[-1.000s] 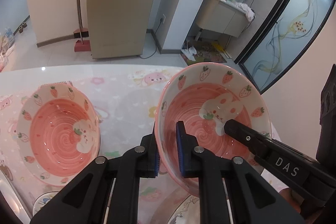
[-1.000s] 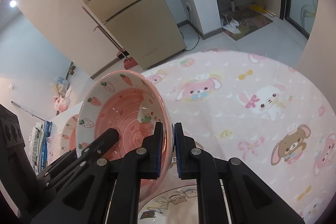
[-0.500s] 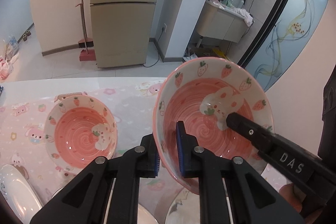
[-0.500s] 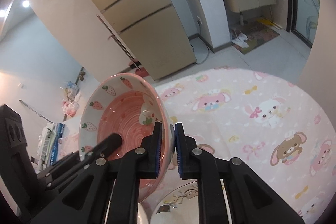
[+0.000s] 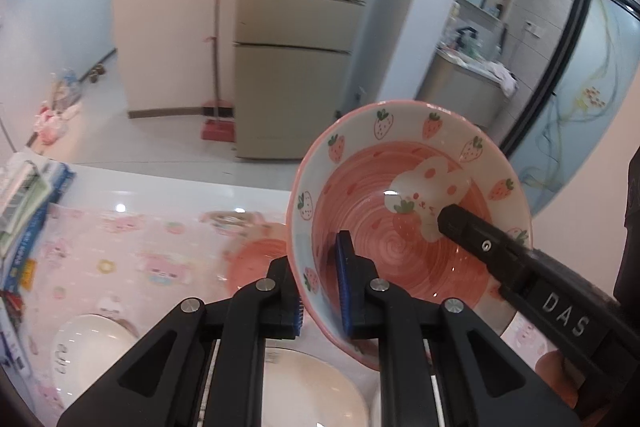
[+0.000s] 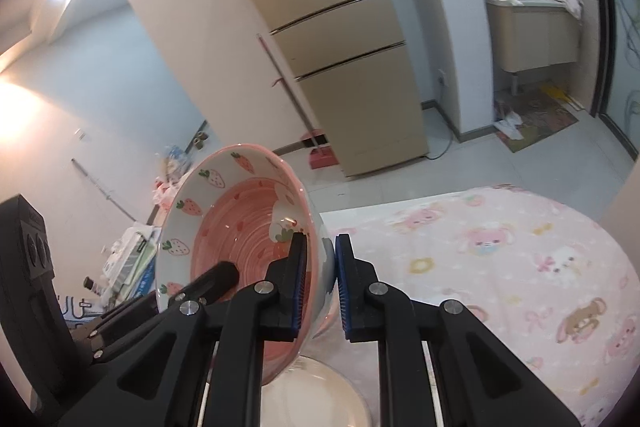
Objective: Organize plates and bowls
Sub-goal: 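Carry the held pink bowl with the left tool over the other pink bowl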
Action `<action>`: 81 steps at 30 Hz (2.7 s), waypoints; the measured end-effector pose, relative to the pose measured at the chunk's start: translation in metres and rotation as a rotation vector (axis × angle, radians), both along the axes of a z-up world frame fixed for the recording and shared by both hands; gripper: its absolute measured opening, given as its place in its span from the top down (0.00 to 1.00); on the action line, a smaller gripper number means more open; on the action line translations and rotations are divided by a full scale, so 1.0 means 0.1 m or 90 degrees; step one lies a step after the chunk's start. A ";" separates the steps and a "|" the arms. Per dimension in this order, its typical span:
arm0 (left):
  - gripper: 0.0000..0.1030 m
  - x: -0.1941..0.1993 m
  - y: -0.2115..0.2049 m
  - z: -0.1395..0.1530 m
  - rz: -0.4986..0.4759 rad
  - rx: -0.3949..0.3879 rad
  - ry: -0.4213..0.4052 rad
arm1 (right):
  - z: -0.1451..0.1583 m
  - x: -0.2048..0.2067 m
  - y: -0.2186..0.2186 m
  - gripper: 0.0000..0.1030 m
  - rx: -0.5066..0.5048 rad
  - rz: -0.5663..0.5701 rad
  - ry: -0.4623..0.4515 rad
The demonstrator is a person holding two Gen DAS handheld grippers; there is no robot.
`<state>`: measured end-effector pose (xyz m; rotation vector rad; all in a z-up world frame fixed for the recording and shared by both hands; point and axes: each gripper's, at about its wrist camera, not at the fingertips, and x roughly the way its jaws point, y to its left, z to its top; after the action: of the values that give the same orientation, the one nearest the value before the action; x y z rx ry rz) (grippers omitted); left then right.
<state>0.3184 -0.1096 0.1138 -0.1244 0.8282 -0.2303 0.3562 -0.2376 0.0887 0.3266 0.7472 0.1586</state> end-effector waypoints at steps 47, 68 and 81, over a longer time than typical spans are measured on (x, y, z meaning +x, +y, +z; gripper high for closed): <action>0.88 0.41 0.27 -1.14 0.026 0.056 0.142 | -1.24 0.54 0.47 0.82 -0.087 0.047 0.159; 0.88 0.37 0.27 -1.08 0.016 0.107 0.123 | -1.15 0.48 0.56 0.82 -0.119 0.054 0.139; 0.86 0.45 0.33 -1.17 0.012 0.099 0.119 | -1.21 0.52 0.62 0.82 -0.138 0.047 0.124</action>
<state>0.3634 -0.0769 -0.0031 -0.0073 1.0272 -0.1377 0.4077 -0.1761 -0.0328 0.1083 0.9606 0.1141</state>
